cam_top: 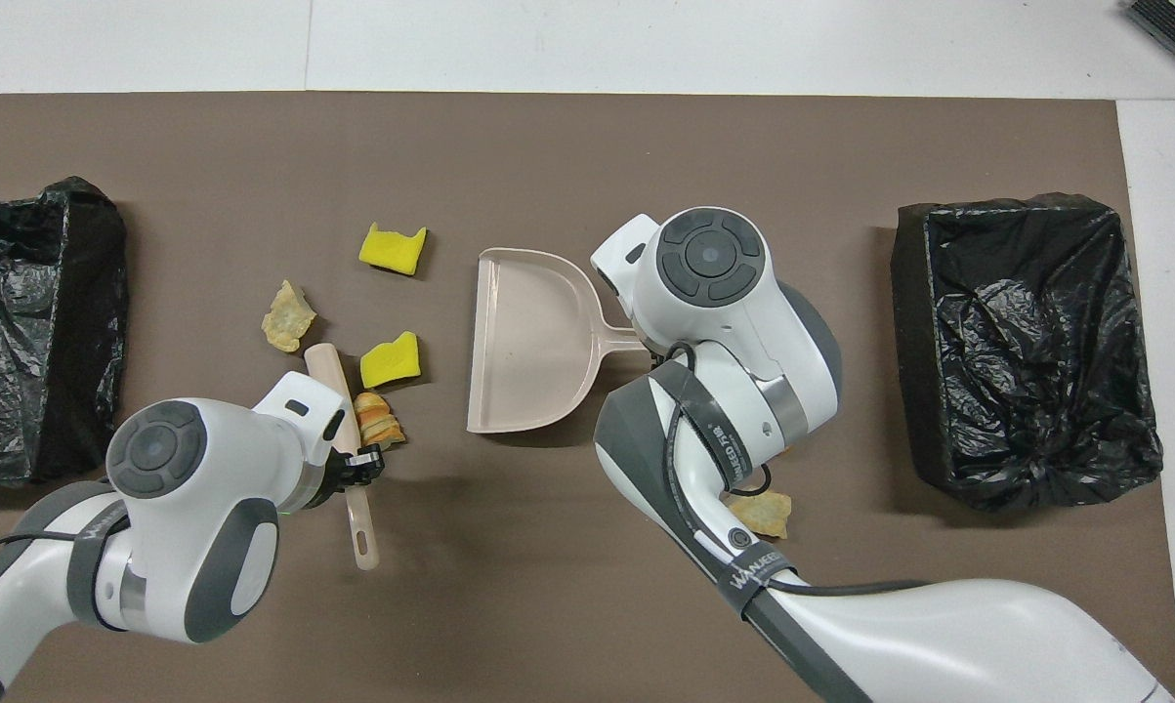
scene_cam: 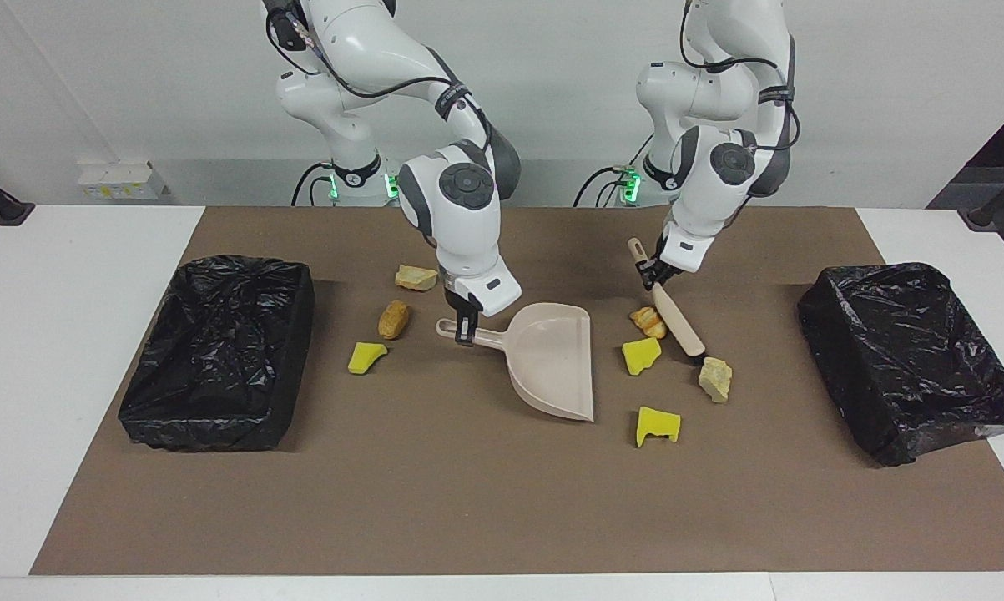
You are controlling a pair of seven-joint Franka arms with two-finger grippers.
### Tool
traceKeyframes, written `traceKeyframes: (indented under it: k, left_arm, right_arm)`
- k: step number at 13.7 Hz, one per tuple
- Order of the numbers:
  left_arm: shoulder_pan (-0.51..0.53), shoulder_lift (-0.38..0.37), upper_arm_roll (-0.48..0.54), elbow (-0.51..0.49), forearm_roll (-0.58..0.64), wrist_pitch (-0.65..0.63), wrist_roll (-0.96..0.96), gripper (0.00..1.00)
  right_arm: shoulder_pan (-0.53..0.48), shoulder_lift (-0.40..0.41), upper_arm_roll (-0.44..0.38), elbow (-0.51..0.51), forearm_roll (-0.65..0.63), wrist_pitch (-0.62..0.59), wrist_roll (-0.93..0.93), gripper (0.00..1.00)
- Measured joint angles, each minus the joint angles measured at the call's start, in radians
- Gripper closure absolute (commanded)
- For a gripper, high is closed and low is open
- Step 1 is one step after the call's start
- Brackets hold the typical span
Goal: Sweep and dump trash in bin
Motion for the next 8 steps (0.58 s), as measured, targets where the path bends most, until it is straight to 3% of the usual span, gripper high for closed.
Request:
traceKeyframes:
  k: [4, 8]
  left_arm:
    - [-0.013, 0.044, 0.000, 0.043, -0.001, 0.004, 0.178, 1.00]
    - [-0.102, 0.063, -0.007, 0.067, -0.045, 0.004, 0.201, 1.00]
  right_arm:
    - [0.007, 0.020, 0.001, 0.014, -0.034, -0.001, -0.041, 1.00]
    - [0.008, 0.036, 0.002, 0.028, -0.044, -0.001, -0.051, 1.00]
